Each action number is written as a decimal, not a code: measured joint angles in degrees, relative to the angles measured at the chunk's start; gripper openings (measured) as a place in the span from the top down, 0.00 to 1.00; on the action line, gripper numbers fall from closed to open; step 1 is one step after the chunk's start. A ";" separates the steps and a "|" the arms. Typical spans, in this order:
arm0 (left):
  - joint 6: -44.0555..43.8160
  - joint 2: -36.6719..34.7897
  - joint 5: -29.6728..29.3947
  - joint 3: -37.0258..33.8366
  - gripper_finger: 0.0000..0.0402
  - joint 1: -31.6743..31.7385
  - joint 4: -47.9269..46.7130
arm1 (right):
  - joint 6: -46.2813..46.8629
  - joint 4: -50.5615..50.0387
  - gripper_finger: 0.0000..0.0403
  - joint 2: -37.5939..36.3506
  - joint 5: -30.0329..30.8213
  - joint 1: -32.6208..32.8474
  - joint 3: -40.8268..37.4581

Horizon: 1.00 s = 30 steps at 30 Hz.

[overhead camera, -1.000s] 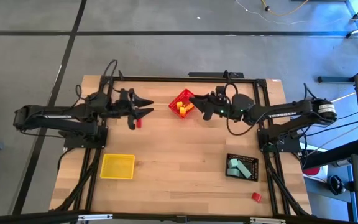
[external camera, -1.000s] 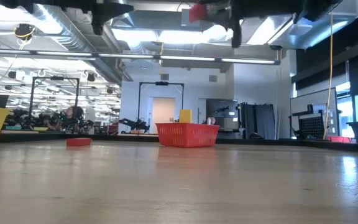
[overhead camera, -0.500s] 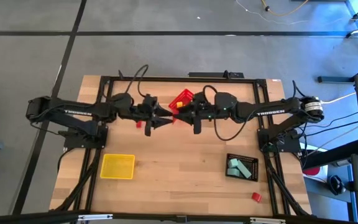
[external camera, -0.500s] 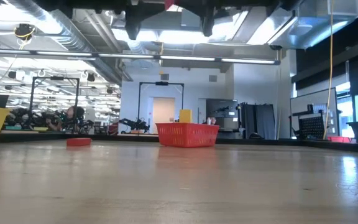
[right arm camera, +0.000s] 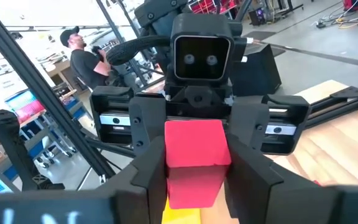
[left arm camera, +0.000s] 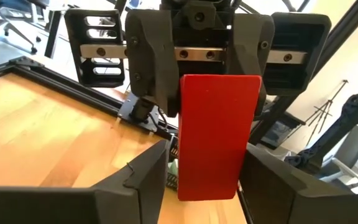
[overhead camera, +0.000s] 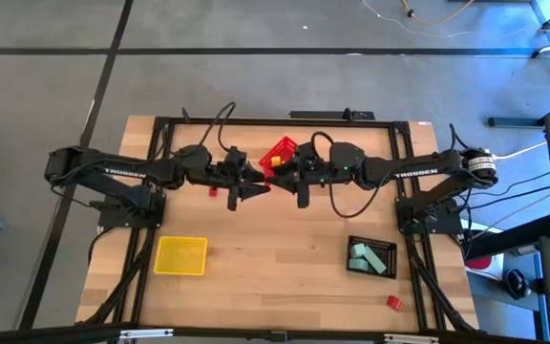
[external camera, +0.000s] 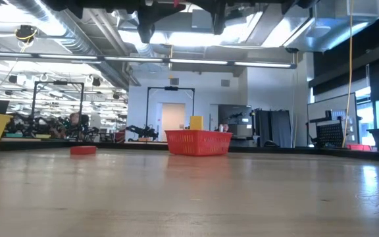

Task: Sort & place blocks by color
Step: Put the top right red block into the yellow bin

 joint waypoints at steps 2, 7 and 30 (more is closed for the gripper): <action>-0.04 0.00 -0.50 0.00 0.59 -0.04 -0.09 | -0.02 -0.33 0.68 0.01 0.07 0.00 0.00; 0.00 0.00 -1.41 0.00 0.70 -0.06 -0.35 | 0.09 -0.96 0.68 0.00 0.17 -0.02 -0.02; 8.79 -17.59 -1.17 -0.80 0.71 5.17 -19.91 | -4.39 -25.68 0.24 -14.28 -0.22 -3.54 -0.04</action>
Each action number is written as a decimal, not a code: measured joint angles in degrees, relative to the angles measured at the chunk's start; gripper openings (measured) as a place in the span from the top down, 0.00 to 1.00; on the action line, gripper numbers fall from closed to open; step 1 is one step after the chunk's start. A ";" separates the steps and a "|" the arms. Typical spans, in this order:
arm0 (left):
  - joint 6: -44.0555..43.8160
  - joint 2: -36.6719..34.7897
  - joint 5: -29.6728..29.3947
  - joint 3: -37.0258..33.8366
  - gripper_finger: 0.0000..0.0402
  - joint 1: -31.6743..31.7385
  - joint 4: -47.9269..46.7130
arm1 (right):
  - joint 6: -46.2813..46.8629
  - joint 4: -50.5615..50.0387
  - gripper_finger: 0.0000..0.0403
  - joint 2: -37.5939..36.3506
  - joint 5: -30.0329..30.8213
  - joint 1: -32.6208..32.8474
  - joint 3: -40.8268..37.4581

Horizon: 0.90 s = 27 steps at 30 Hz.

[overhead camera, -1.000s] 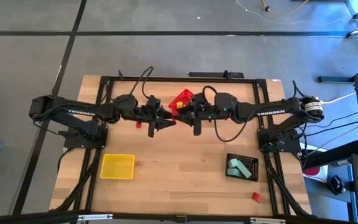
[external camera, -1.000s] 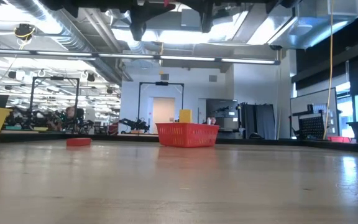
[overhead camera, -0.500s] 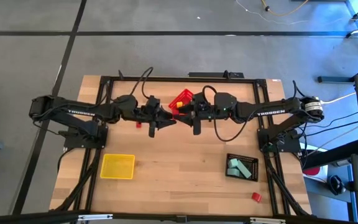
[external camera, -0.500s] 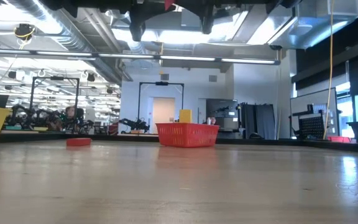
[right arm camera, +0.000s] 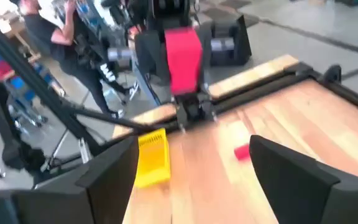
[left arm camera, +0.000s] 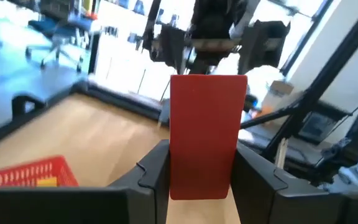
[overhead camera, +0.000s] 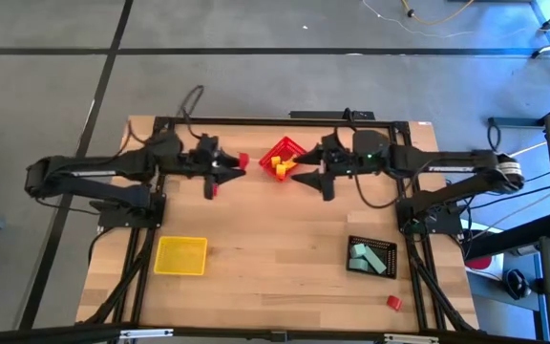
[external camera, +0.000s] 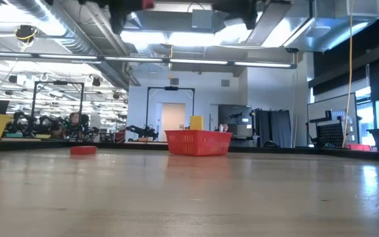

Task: Sort & place blocks by color
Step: Put the top right red block into the yellow bin

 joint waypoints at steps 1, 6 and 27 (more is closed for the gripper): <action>0.06 -1.37 -0.01 -0.57 0.71 -0.21 0.49 | -0.15 -1.18 0.24 -0.73 0.00 0.05 0.00; -1.67 -7.93 -4.54 -5.03 0.71 -3.00 0.18 | -0.18 -4.27 0.25 -3.25 0.24 0.97 0.00; -10.77 -11.78 -2.02 0.65 0.71 -8.59 -24.51 | -0.31 -4.51 0.25 -3.60 1.44 1.14 0.00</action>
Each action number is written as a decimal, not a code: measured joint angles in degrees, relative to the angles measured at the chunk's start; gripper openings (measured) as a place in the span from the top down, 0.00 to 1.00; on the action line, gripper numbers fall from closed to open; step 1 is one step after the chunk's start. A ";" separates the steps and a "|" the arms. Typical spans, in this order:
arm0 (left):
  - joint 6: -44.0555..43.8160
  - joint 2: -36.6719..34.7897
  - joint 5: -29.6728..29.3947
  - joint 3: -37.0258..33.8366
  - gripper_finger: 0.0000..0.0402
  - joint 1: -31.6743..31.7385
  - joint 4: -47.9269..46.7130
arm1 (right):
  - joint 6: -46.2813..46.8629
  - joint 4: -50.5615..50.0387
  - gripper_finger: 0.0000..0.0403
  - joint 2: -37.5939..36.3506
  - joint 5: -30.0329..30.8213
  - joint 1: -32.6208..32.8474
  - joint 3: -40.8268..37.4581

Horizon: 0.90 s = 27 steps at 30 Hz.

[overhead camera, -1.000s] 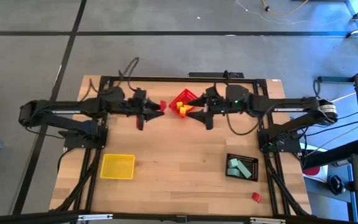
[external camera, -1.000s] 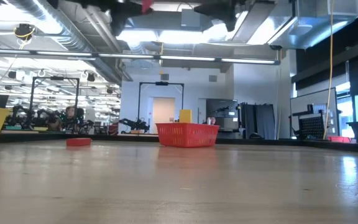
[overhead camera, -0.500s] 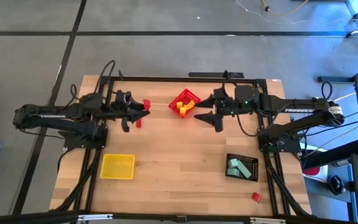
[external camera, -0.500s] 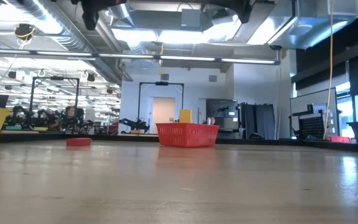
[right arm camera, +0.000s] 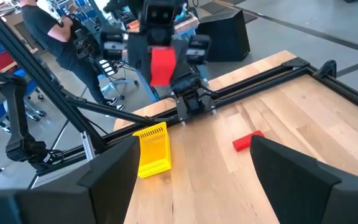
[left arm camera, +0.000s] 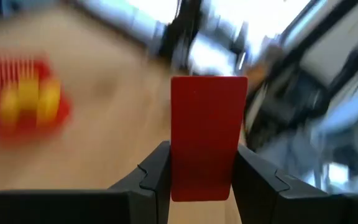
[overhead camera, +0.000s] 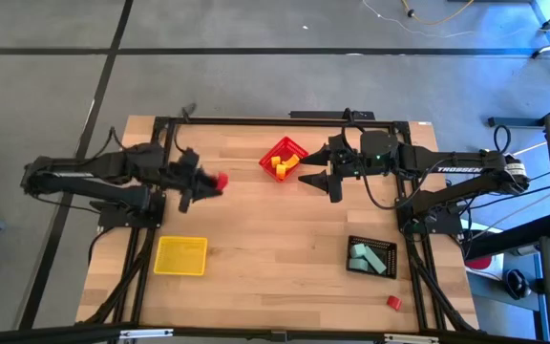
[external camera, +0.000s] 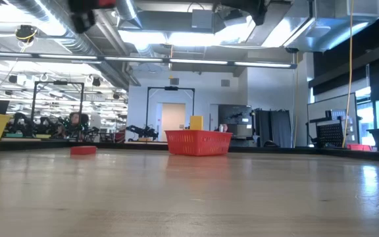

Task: Sort & place blocks by color
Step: Put the top right red block into the yellow bin

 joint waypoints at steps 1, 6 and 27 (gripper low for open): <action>-0.87 0.97 0.04 2.27 0.71 -1.53 -6.54 | 0.00 -0.04 0.25 0.00 0.00 -0.01 0.00; -7.16 7.78 0.23 10.00 0.71 -13.09 -32.31 | 0.00 -0.40 0.24 0.00 0.00 -0.01 0.00; -21.70 25.03 -1.40 -6.43 0.71 -43.69 -27.31 | -2.81 -4.05 0.24 0.02 0.46 -0.01 0.00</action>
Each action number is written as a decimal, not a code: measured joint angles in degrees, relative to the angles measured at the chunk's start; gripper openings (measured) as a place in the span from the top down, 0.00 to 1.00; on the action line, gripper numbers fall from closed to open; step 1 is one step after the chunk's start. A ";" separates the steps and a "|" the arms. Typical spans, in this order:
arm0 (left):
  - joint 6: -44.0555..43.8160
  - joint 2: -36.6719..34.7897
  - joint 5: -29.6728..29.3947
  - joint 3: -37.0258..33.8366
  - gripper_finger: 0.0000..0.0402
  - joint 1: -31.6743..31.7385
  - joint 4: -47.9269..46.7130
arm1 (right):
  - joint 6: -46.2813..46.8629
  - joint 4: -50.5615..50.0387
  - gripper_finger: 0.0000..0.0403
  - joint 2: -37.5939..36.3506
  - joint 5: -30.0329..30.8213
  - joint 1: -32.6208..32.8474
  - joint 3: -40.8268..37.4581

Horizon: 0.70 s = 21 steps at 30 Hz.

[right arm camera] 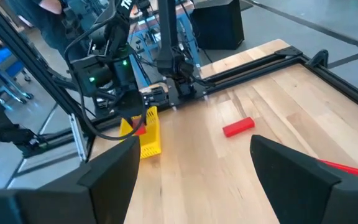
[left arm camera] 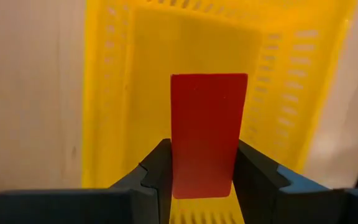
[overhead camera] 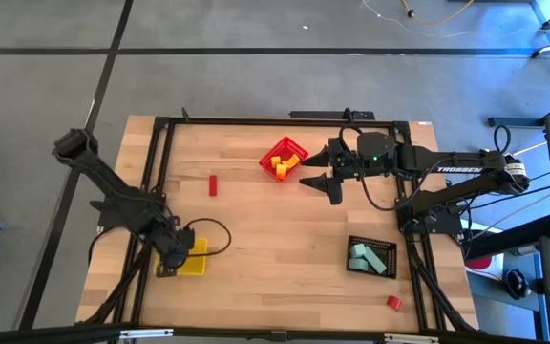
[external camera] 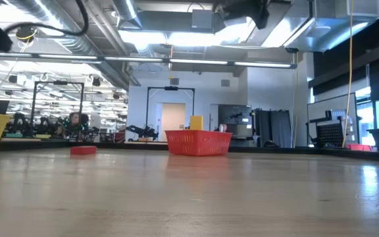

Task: Sort & place blocks by color
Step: Put the top right red block into the yellow bin

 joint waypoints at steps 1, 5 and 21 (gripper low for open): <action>0.02 0.57 -0.02 -0.97 0.71 0.31 1.90 | -0.08 -0.24 0.24 0.00 -0.01 0.00 0.00; 0.32 1.58 1.38 -3.42 0.71 0.42 4.56 | -0.12 -0.38 0.24 0.00 0.02 0.00 0.00; 2.71 1.64 2.69 -4.44 0.41 0.50 4.06 | 0.03 -0.89 0.24 0.00 0.02 0.00 0.00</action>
